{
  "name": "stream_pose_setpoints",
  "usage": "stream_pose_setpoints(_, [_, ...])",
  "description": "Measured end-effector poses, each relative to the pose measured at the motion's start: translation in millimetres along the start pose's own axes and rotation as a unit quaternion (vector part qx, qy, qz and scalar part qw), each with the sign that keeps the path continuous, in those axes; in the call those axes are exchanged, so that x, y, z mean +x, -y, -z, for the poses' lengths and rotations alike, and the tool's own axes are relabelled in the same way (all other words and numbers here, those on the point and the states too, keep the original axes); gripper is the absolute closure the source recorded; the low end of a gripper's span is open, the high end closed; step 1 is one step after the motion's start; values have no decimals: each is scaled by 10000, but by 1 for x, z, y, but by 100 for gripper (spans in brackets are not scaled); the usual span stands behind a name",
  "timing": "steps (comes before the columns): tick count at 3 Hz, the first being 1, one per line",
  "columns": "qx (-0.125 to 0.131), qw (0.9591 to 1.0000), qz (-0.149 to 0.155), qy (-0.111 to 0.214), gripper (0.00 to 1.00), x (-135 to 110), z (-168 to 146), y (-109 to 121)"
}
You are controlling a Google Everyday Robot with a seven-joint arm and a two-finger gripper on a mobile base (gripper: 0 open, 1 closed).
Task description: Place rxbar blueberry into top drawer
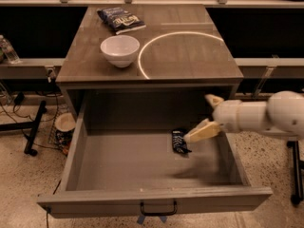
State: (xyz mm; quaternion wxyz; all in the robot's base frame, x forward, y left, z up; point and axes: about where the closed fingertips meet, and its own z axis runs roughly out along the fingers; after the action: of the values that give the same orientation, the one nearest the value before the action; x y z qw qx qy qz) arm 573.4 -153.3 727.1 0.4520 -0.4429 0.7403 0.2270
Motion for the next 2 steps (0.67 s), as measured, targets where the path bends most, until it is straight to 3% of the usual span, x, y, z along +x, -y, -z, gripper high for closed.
stream_pose_setpoints(1, [377, 9990, 157, -171, 0, -15, 69, 26])
stream_pose_setpoints(2, [787, 9954, 345, -420, 18, -28, 141, 48])
